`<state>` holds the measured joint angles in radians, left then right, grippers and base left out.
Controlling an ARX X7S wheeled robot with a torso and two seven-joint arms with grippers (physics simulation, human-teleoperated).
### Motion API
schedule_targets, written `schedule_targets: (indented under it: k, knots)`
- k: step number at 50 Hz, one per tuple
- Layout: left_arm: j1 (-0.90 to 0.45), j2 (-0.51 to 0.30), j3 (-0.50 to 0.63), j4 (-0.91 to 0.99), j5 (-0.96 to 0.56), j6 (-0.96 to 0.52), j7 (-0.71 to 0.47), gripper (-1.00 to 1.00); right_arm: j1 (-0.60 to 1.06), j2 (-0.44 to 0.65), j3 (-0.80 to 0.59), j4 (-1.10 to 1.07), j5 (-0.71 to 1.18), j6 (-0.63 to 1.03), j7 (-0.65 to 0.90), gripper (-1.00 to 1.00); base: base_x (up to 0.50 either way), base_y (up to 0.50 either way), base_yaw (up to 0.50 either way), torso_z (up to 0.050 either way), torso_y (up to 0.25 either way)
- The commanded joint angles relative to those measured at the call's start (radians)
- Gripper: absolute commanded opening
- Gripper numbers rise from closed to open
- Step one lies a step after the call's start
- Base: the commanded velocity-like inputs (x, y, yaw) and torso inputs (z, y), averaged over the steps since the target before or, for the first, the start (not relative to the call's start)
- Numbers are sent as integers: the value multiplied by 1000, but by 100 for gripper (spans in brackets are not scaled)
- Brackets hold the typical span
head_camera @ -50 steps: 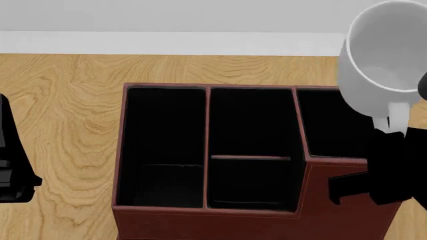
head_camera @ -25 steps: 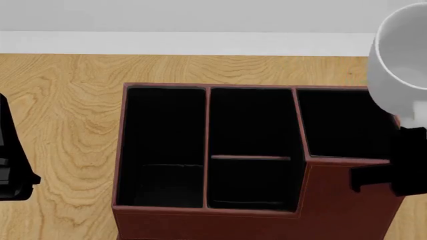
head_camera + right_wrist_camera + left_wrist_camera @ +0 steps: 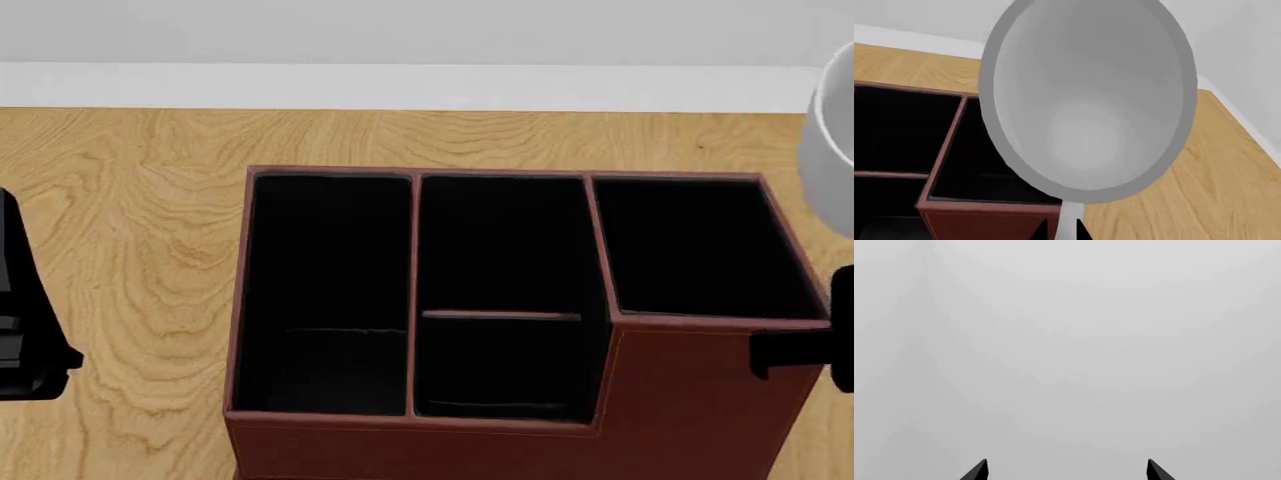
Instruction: Pick up the white mug and place it to the right of the caddy.
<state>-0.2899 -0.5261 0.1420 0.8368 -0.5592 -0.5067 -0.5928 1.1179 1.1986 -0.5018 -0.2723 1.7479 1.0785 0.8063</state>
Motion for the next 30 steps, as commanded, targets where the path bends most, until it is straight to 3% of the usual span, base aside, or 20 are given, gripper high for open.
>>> schedule_targets:
  k: [1,30]
  knots:
    - [2,-2,1,-6,0,6,1,100,-19,17,4,10,-66,-14,-9,-100,0,0,0,0,0]
    - [0,-3,14,-12,-1,16,2,100,-119,52,6,67,-127,-97,-60,-100,0,0,0,0,1]
